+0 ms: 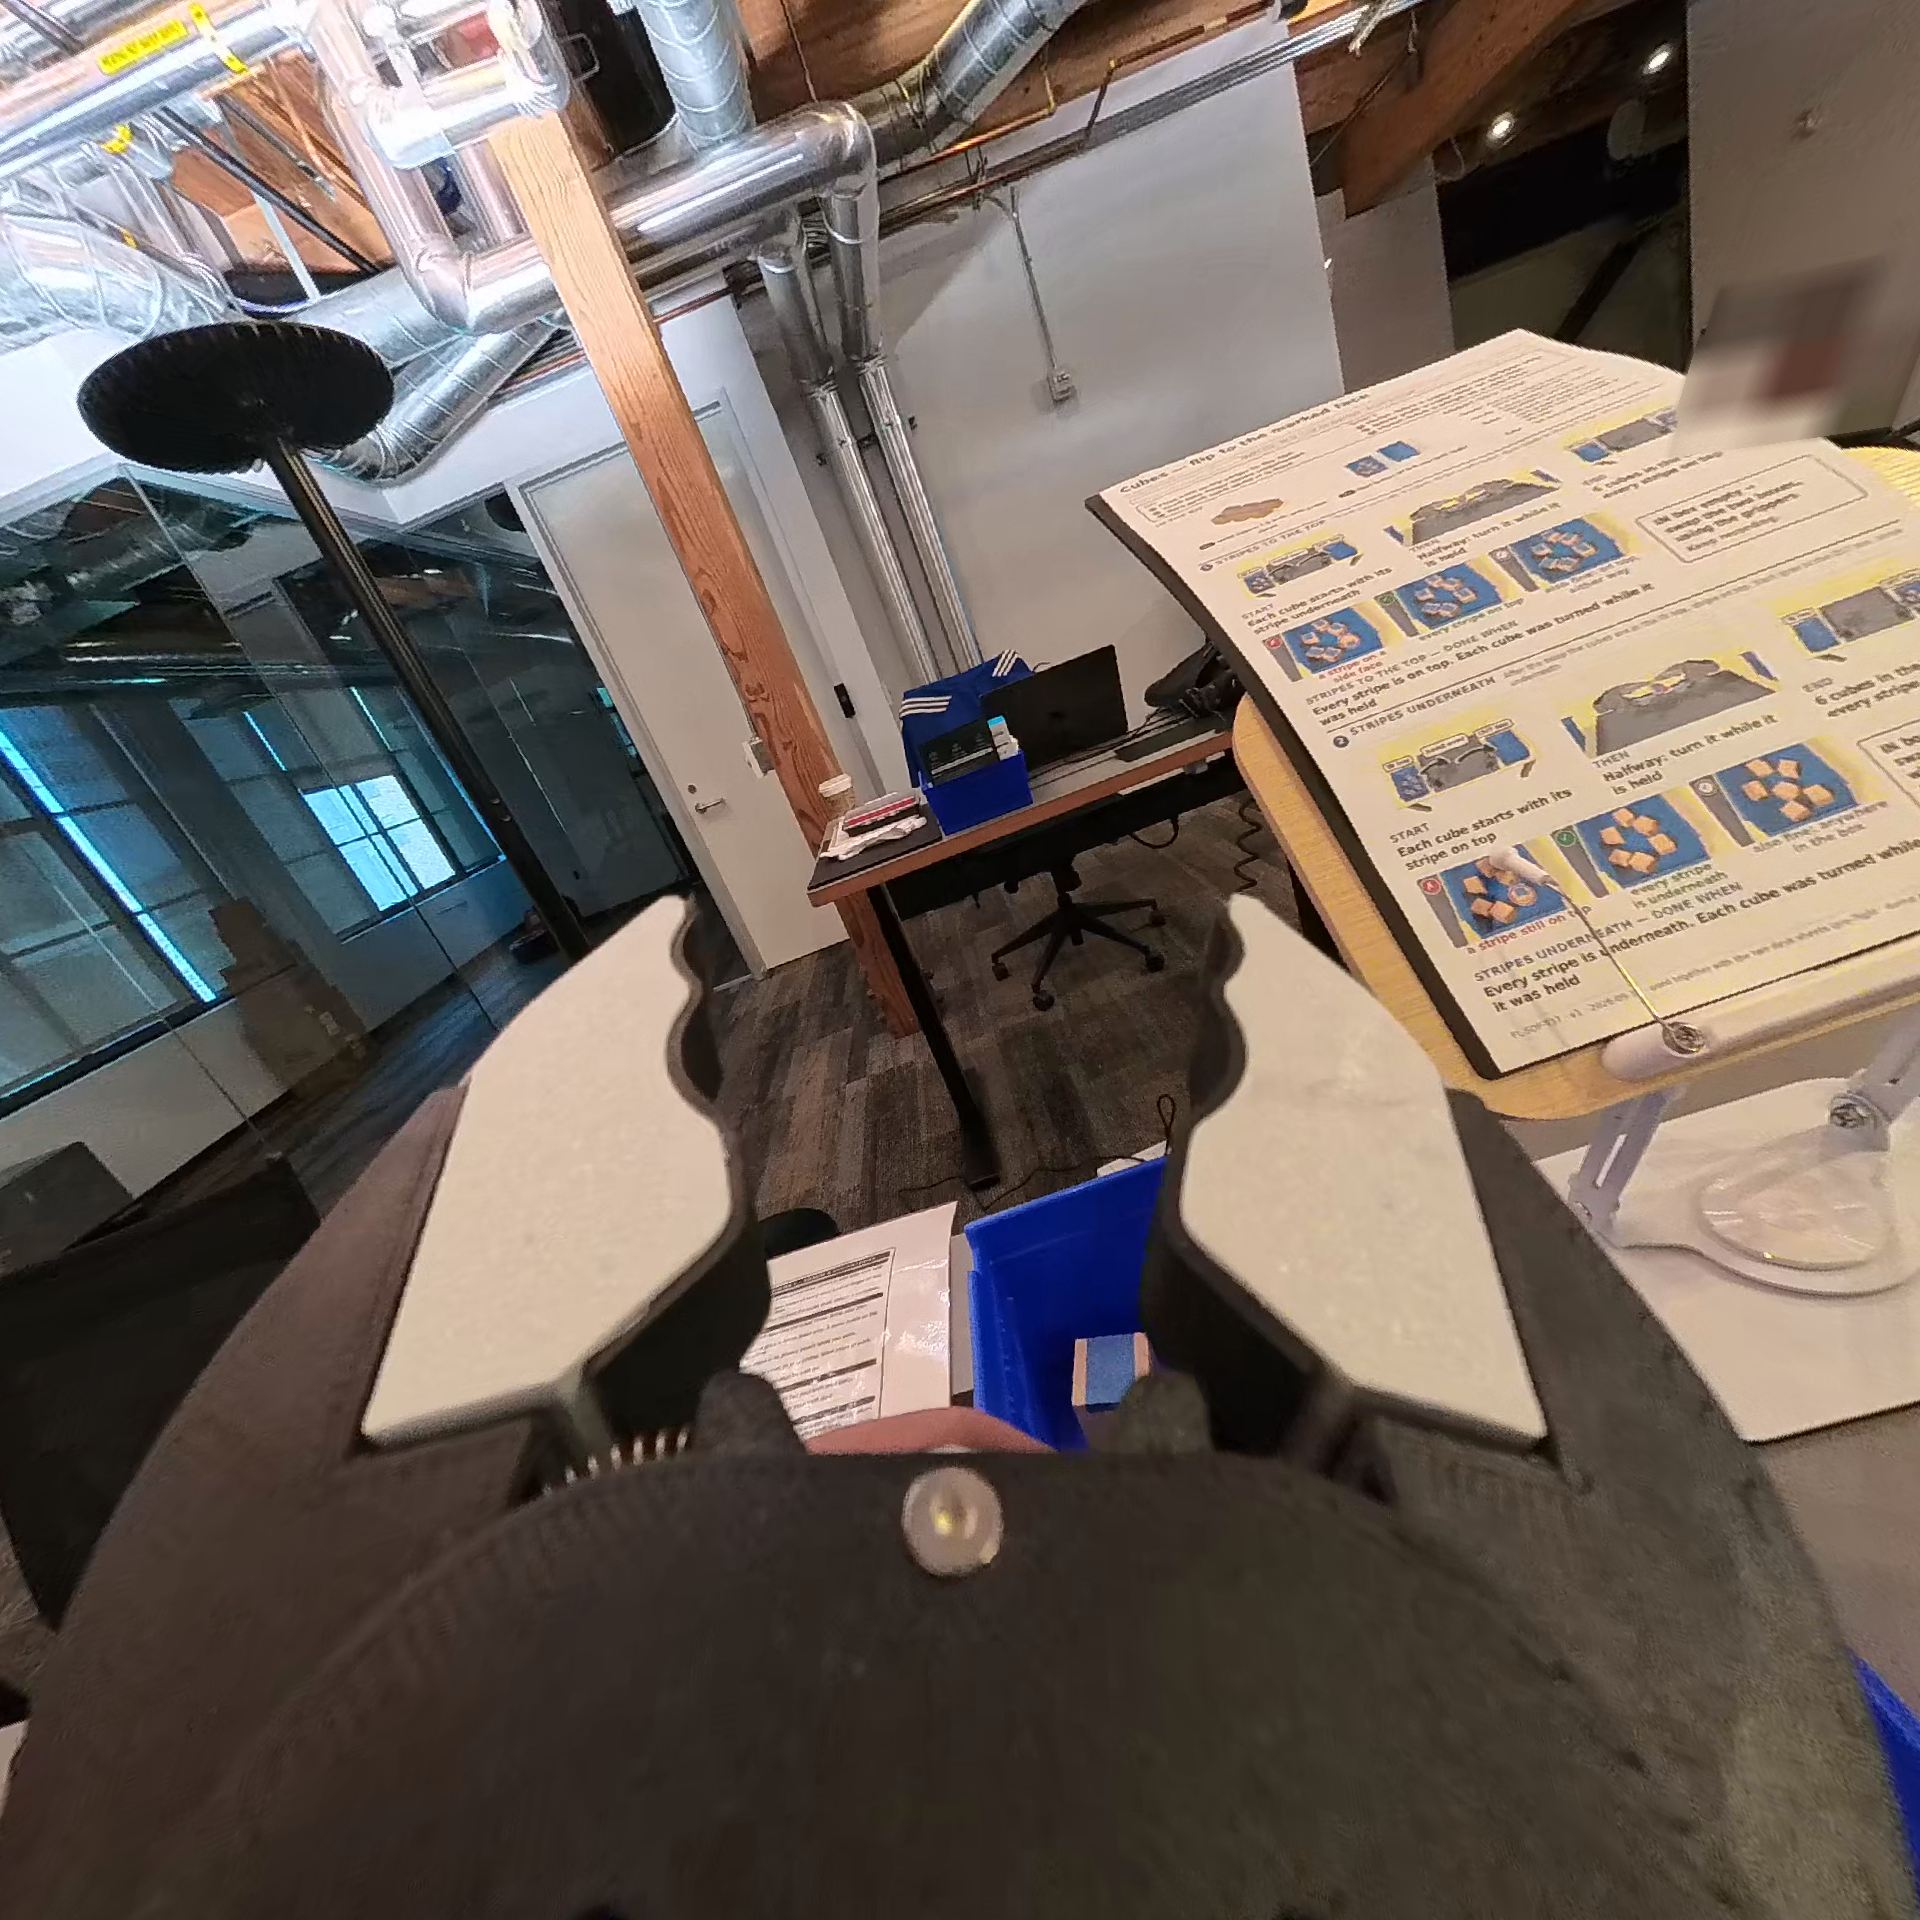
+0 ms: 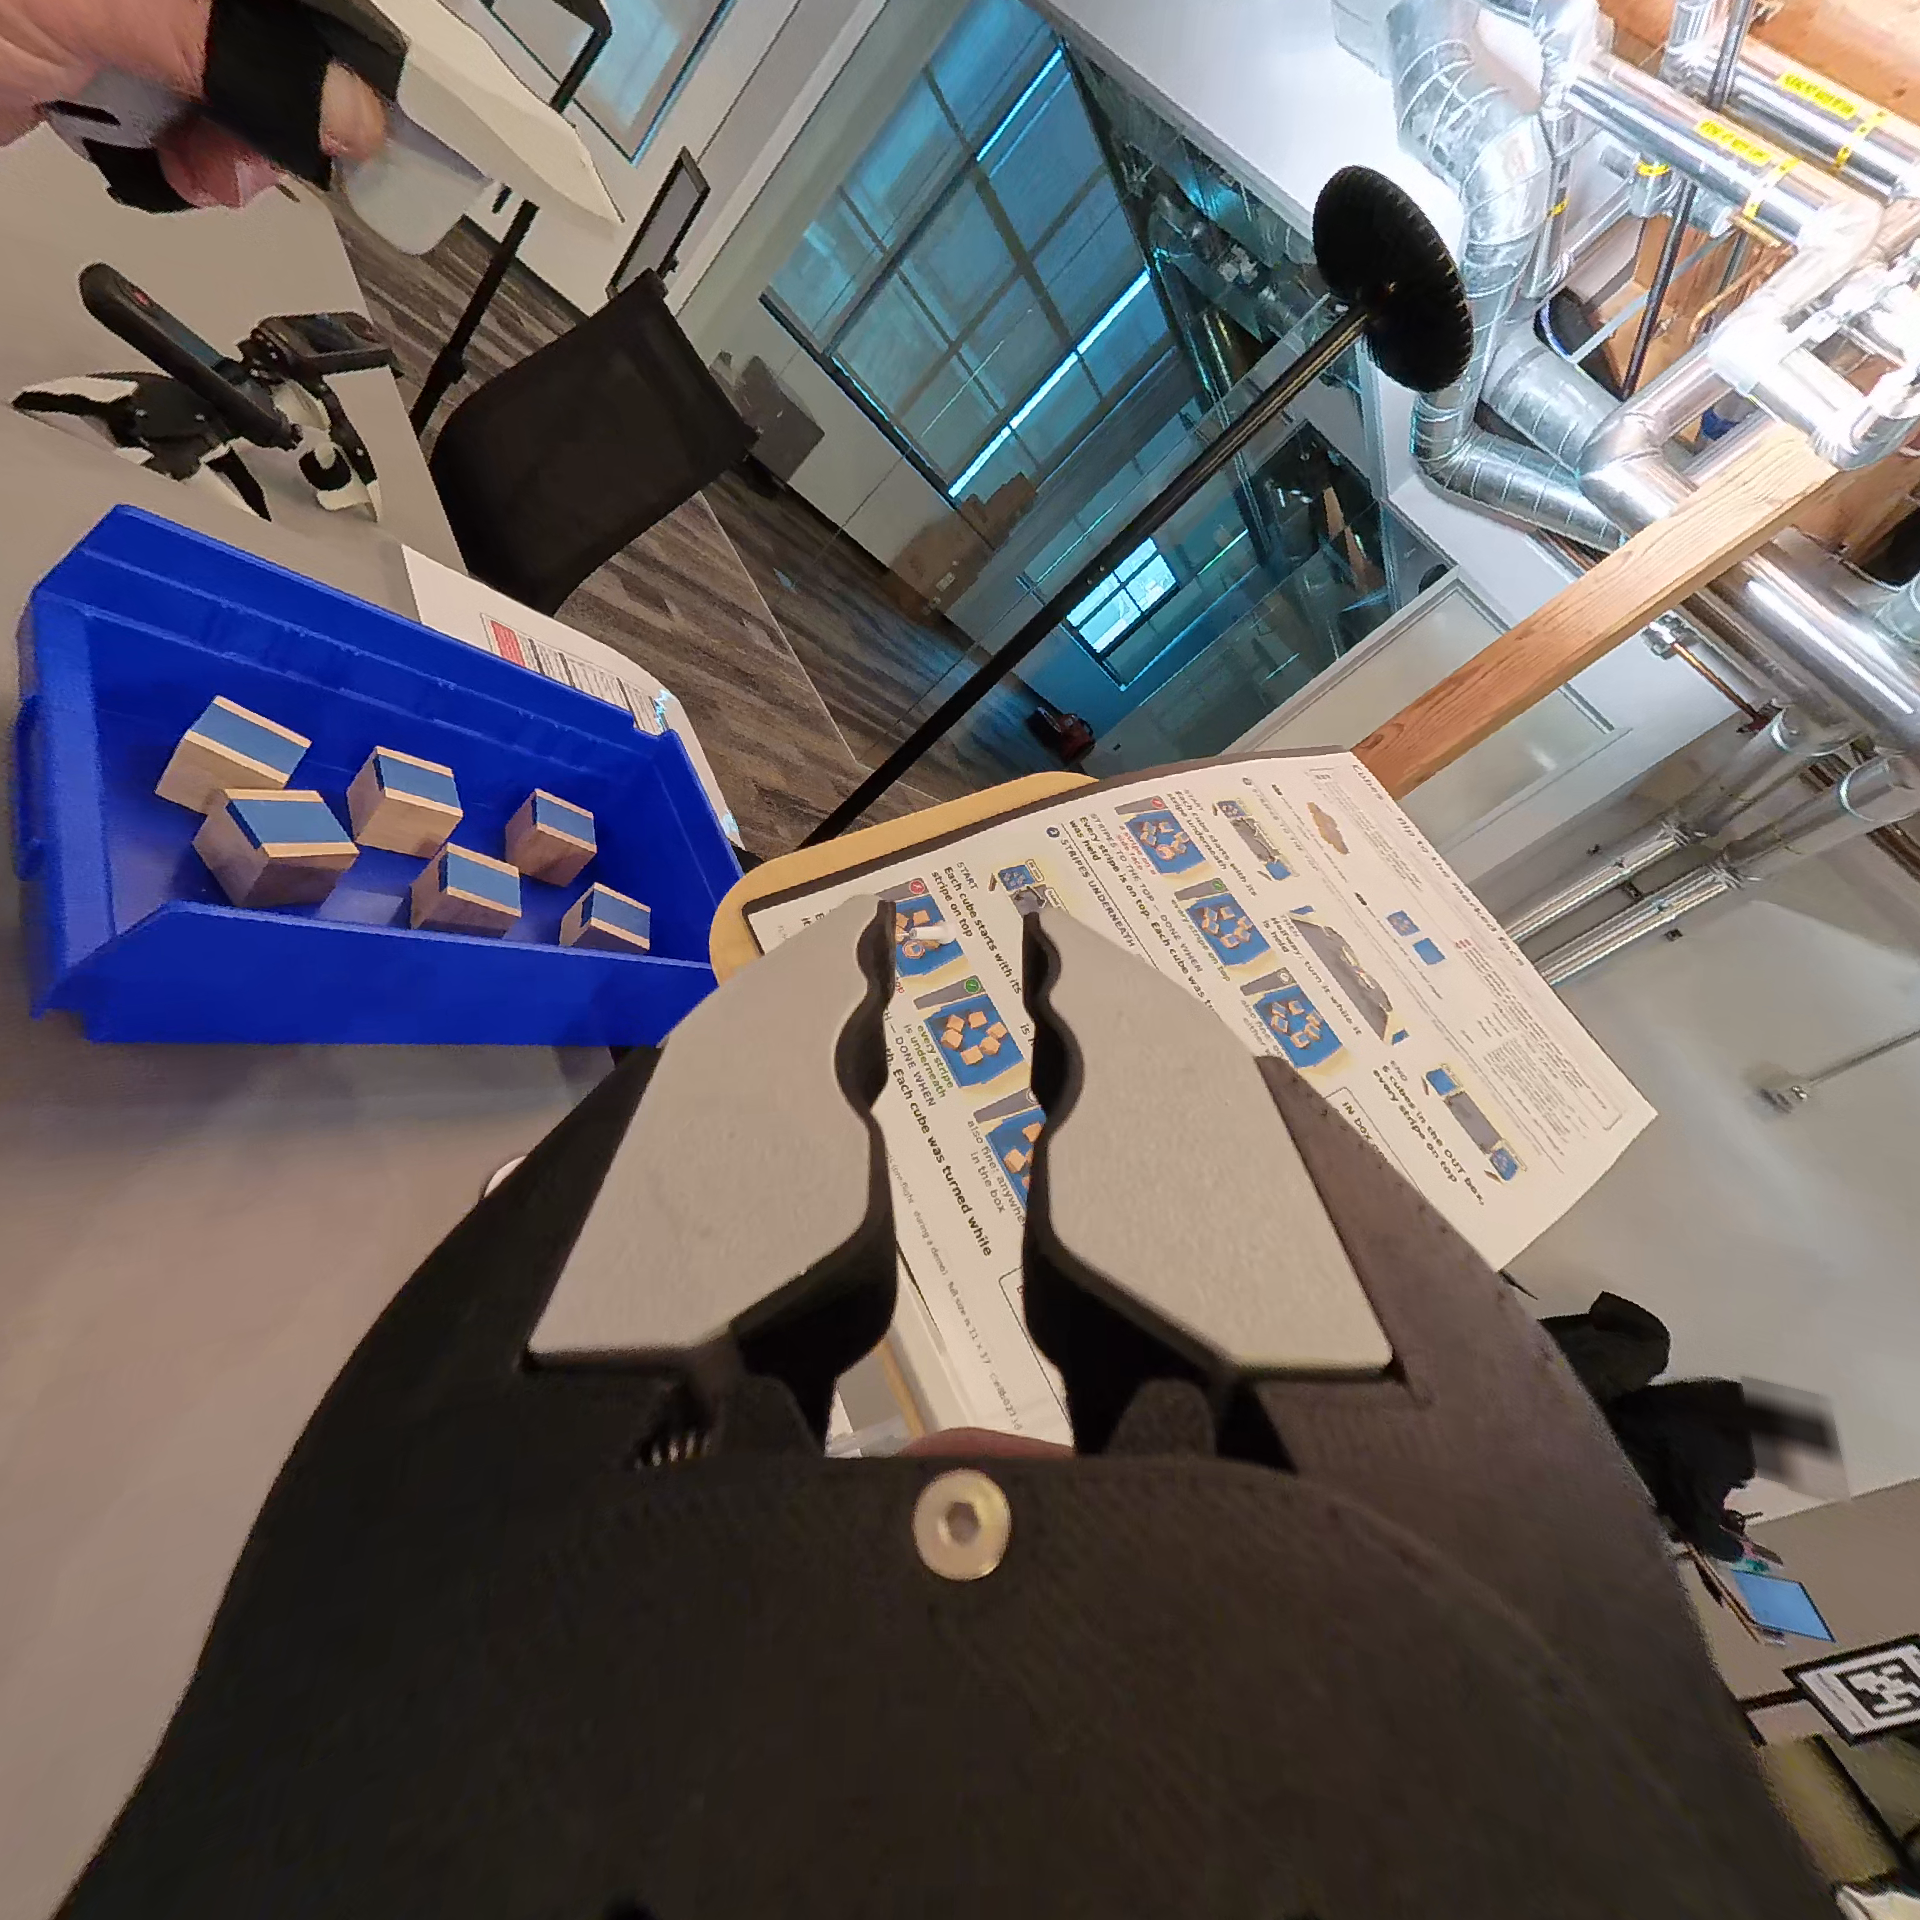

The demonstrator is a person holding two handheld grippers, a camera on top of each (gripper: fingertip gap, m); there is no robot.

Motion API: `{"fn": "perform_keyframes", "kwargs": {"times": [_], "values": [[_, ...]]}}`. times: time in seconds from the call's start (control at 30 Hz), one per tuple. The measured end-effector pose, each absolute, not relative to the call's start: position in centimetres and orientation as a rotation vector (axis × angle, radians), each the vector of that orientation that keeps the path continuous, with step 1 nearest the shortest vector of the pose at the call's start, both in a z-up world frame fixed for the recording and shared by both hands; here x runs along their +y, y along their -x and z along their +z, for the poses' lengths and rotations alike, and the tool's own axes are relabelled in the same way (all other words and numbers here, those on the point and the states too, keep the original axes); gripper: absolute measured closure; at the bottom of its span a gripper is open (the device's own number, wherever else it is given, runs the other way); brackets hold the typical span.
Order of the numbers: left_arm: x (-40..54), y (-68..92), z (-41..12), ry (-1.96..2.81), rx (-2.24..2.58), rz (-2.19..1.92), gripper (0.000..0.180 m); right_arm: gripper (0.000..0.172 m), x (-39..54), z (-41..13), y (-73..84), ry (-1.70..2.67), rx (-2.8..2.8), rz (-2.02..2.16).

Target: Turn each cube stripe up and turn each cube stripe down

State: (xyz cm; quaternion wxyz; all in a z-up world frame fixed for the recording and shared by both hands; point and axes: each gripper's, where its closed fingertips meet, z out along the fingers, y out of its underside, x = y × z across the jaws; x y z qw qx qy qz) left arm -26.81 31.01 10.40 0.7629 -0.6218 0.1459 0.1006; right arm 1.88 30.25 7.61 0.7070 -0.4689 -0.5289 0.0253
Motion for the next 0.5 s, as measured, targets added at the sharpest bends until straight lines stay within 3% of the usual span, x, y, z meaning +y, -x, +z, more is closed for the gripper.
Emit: {"fn": "perform_keyframes", "kwargs": {"times": [0.5], "values": [[31.68, 27.03, 9.69, 1.383, 0.308, 0.248, 0.092, 0.148, 30.25, 7.58, -1.94, 1.042, -1.178, 0.042]]}}
